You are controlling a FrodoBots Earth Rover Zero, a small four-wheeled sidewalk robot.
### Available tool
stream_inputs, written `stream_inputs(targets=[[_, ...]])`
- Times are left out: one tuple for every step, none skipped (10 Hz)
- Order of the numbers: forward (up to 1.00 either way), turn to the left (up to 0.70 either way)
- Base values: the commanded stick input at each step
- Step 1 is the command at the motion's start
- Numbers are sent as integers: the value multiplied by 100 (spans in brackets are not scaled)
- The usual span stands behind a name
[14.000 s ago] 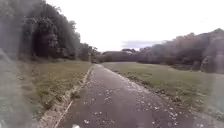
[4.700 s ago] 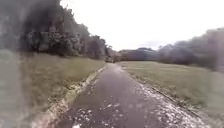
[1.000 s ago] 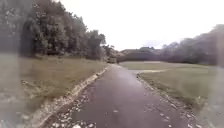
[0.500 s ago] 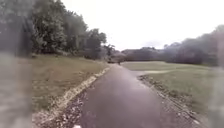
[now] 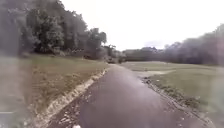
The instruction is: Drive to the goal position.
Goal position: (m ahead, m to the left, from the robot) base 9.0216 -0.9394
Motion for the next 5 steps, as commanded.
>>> stream_inputs(targets=[[100,-2],[100,-5],[100,-31],[100,-29],[100,0]])
